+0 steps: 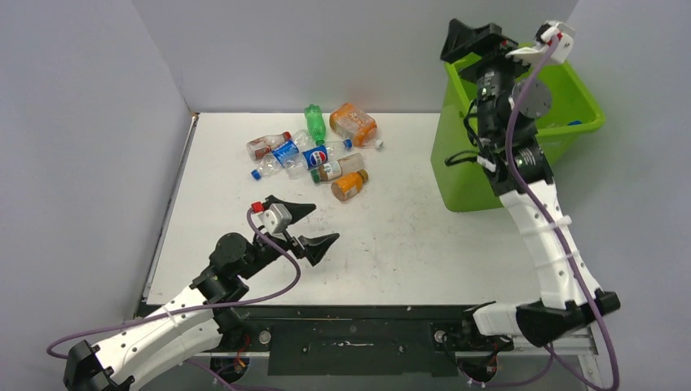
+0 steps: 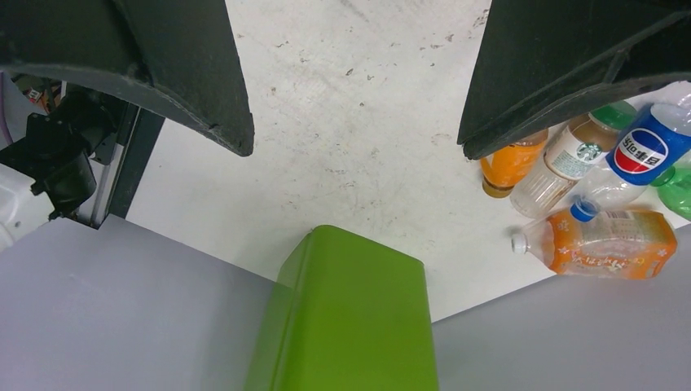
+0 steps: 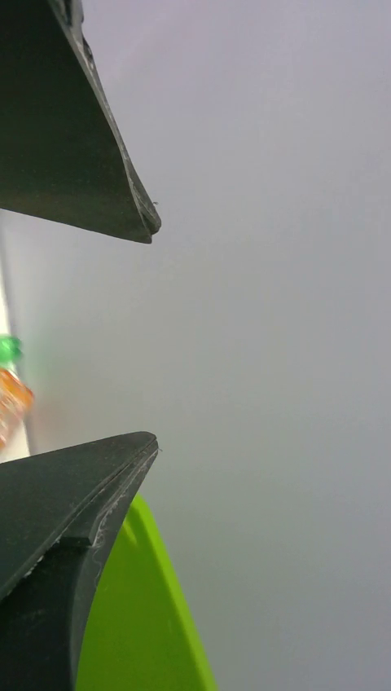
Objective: Put the plastic bottles in the bin
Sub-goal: Place the plastic bottle in the trash bin.
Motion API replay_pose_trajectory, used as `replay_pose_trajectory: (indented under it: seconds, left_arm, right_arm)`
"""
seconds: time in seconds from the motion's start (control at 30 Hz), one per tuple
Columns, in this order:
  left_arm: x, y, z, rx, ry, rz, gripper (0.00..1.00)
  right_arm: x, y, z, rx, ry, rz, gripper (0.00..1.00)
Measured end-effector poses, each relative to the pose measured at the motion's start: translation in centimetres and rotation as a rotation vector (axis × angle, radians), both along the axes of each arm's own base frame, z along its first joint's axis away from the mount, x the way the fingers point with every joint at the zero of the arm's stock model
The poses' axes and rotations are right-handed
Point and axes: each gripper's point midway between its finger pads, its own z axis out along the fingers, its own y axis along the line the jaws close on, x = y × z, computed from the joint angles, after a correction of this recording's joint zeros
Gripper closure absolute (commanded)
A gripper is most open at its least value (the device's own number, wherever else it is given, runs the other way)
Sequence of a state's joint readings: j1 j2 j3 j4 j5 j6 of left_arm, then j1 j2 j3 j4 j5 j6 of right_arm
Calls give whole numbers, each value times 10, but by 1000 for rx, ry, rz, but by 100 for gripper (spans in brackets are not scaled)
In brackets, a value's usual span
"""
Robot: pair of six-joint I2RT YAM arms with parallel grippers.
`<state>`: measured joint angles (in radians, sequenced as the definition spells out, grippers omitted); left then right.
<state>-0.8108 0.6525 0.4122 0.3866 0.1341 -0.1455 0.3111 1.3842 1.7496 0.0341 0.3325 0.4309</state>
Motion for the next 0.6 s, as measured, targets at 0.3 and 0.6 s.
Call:
replay_pose_trajectory:
  seconds: [0.3, 0.6]
  left_arm:
    - [16, 10, 9, -4, 48, 104, 4]
    - [54, 31, -12, 100, 156, 347, 4]
  right_arm:
    - [-110, 76, -59, -124, -60, 488, 10]
    - [-134, 108, -278, -219, 350, 676, 10]
